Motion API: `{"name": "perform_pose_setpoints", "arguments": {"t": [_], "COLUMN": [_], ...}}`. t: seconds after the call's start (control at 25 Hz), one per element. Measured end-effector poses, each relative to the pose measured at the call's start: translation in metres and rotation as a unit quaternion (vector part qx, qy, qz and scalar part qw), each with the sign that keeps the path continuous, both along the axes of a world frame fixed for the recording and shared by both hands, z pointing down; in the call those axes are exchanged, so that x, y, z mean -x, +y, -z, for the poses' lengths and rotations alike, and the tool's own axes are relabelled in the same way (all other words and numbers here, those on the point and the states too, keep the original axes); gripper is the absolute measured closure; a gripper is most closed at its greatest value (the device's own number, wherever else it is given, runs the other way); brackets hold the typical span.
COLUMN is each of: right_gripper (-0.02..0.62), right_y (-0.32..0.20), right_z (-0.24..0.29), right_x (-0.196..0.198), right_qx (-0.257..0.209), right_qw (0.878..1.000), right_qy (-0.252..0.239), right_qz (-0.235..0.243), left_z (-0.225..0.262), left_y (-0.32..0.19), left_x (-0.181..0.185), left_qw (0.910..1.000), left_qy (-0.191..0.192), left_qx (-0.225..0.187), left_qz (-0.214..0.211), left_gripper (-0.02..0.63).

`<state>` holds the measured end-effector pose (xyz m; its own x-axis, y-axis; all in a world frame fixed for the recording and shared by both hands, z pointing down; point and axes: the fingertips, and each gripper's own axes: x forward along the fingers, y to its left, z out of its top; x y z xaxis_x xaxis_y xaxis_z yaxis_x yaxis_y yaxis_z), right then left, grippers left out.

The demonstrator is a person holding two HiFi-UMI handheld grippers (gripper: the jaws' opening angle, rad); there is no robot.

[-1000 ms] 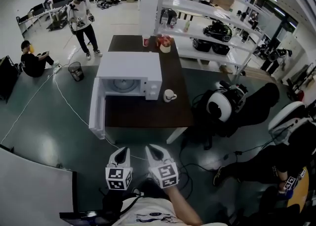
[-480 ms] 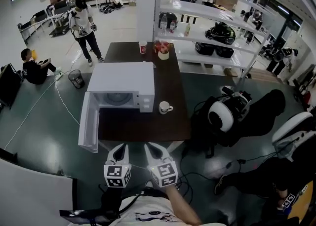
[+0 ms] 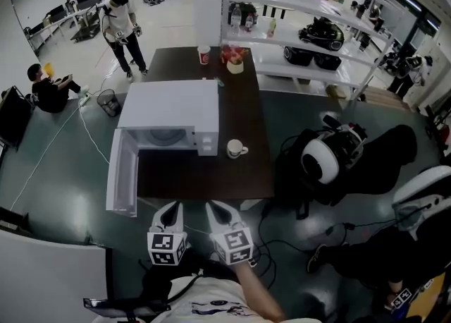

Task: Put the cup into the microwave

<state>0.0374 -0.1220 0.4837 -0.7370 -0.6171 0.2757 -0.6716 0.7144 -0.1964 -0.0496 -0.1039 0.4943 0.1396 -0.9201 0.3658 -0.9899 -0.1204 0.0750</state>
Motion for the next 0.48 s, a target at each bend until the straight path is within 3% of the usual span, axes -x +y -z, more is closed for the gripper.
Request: {"name": "perform_pose_setpoints", "arguments": {"t": [0.48], "right_gripper": [0.594], "right_y": [-0.050], "right_z": [-0.003], "right_x": [0.027], "right_qx": [0.007], "right_qw": [0.999], "right_qy": [0.035], "right_qz": [-0.015], "left_z": [-0.006], "left_y": [-0.068], "left_x": [0.013], "left_qw": [0.9986], "left_qy": [0.035], "left_qx": [-0.005], "left_qz": [-0.040], "left_gripper": [0.606]}}
